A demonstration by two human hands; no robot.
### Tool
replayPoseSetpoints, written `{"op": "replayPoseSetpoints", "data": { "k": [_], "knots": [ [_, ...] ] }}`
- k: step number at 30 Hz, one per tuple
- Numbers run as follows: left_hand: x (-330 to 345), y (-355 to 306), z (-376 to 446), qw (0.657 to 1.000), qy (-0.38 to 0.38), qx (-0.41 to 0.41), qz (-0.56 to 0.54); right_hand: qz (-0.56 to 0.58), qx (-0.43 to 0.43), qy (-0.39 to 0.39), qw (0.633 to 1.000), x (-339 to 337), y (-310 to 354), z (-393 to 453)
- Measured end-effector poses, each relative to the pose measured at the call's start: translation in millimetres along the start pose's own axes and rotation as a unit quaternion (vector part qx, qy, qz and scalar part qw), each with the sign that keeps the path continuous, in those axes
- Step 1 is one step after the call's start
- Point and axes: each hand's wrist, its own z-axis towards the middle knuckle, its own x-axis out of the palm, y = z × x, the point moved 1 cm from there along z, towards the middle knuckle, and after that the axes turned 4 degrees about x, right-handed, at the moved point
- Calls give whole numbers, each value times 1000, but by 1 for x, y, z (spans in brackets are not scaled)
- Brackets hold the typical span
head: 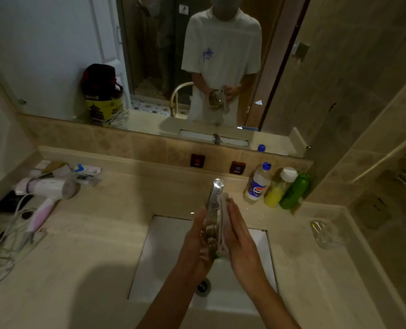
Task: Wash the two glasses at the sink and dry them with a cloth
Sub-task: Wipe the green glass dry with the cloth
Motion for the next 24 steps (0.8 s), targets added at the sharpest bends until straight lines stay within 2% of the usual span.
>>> {"op": "replayPoseSetpoints", "data": {
  "k": [2, 5, 9, 13, 16, 17, 20, 24],
  "knots": [
    [0, 0, -1, 1000, 18, 12, 12, 50, 52, 1, 997, -9, 8, 19],
    [11, 1, -9, 999, 19, 22, 42, 62, 70, -17, 996, -13, 12, 30],
    [13, 6, -16, 999, -8, 26, 37, 7, 72, 0, 997, -2, 9, 15],
    [-2, 4, -22, 998, -56, 15, 1, -100, -34, 29, 994, 11, -8, -22],
    [-5, 1, -29, 998, -55, 17, 12, -151, -127, 21, 980, 19, -20, -45],
    [-6, 1, -30, 999, -46, 20, 21, -149, -129, 16, 980, 20, -20, -48],
    [-9, 3, -29, 1000, -1, 8, 25, -83, -51, 24, 995, 11, -6, -33],
    [-2, -5, -37, 996, 82, 12, 19, -46, 7, 28, 999, -10, 14, 3]
  ]
}}
